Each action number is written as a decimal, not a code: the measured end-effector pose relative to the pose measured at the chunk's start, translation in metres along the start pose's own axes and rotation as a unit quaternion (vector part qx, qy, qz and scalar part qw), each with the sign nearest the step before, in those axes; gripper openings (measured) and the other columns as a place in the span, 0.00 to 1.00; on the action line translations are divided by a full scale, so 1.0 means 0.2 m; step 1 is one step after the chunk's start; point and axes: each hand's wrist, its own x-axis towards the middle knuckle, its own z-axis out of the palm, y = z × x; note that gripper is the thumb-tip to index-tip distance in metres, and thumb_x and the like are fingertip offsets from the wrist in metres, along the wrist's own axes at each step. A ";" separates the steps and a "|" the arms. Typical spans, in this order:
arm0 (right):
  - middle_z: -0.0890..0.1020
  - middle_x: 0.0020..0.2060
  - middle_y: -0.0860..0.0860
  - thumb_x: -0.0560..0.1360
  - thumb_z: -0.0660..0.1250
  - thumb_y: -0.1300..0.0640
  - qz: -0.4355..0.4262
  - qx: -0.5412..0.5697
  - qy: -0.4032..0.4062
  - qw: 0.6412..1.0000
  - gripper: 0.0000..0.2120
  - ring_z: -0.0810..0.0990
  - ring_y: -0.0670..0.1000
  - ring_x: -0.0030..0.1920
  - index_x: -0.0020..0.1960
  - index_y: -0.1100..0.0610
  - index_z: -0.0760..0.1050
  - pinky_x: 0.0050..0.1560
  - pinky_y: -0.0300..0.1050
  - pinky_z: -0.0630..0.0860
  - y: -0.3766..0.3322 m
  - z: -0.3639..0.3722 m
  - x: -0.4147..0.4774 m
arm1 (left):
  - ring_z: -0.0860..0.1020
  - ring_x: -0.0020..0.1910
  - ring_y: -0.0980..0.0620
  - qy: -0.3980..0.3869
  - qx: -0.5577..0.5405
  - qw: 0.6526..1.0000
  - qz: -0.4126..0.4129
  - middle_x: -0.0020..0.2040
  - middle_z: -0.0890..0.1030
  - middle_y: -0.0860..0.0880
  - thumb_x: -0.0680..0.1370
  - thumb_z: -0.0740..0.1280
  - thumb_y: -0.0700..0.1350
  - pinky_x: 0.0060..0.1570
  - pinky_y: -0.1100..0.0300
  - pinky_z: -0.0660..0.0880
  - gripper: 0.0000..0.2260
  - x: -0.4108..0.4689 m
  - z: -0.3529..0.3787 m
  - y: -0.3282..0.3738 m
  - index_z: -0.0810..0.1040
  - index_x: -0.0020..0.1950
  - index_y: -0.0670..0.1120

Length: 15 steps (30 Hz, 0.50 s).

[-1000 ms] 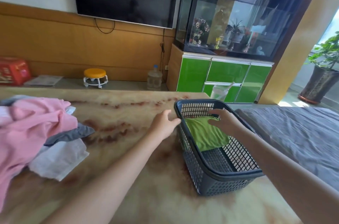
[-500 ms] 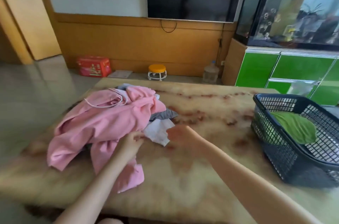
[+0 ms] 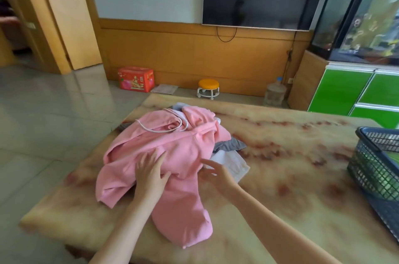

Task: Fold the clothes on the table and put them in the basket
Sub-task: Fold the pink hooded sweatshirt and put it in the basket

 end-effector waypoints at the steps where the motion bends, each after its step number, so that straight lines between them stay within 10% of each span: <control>1: 0.81 0.52 0.64 0.75 0.67 0.66 -0.019 -0.046 0.007 0.999 0.21 0.81 0.55 0.50 0.66 0.56 0.73 0.50 0.38 0.74 -0.01 0.01 0.04 | 0.76 0.55 0.32 0.004 0.012 1.000 0.005 0.55 0.81 0.40 0.56 0.82 0.40 0.56 0.36 0.73 0.31 0.01 0.01 -0.01 0.81 0.58 0.44; 7: 0.68 0.53 0.45 0.67 0.75 0.44 -0.129 -0.225 0.082 0.962 0.17 0.62 0.49 0.53 0.55 0.40 0.80 0.61 0.42 0.62 -0.06 0.19 0.21 | 0.76 0.49 0.40 0.052 -0.012 0.998 0.030 0.47 0.82 0.48 0.61 0.81 0.42 0.57 0.52 0.65 0.22 0.04 0.08 -0.08 0.83 0.53 0.47; 15: 0.76 0.56 0.37 0.69 0.69 0.43 -0.209 -0.274 0.070 0.936 0.11 0.62 0.43 0.65 0.42 0.51 0.80 0.64 0.39 0.46 0.00 0.16 0.25 | 0.77 0.48 0.47 0.064 -0.126 0.990 -0.019 0.43 0.80 0.55 0.68 0.76 0.42 0.53 0.63 0.67 0.08 0.01 0.06 -0.07 0.84 0.44 0.51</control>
